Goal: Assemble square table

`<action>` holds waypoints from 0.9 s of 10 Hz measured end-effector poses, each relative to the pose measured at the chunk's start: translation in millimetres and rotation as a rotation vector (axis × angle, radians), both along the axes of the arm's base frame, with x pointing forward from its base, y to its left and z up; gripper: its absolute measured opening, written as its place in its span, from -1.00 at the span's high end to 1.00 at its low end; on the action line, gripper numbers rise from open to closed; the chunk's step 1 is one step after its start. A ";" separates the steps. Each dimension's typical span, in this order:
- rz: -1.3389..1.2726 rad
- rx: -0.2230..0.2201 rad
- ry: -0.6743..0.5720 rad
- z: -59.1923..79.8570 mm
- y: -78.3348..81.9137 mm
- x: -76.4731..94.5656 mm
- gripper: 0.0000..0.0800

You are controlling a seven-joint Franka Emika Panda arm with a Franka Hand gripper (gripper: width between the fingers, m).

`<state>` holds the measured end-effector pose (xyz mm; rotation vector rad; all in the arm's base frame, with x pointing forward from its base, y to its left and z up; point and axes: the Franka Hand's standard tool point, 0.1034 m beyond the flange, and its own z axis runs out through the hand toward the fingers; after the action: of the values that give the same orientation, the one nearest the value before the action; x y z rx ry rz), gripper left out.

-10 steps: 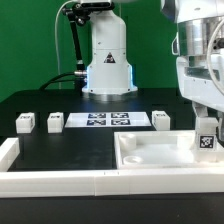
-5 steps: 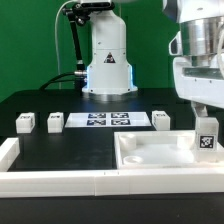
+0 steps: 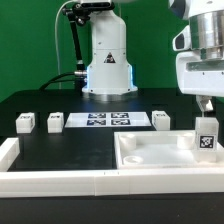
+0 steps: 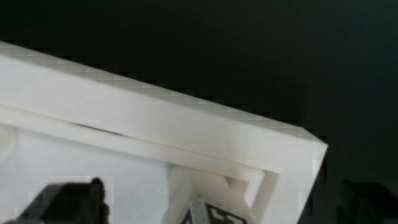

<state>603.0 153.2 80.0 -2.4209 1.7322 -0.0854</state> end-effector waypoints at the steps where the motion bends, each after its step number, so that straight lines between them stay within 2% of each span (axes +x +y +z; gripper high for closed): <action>1: 0.001 0.000 0.000 -0.3 -0.1 -0.1 -0.62; 4: 0.248 -0.037 -0.047 5.0 -9.8 -0.9 -0.62; 6: 0.373 -0.057 -0.083 12.5 -25.2 3.7 -0.62; 9: 0.359 -0.054 -0.078 10.4 -23.2 2.6 -0.62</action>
Offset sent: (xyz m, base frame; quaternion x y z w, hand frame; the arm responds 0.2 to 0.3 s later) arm -0.0126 -0.0021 0.0115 0.0263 -0.0460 -0.1437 0.9882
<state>605.6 130.0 90.4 -2.6848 1.2554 -0.1805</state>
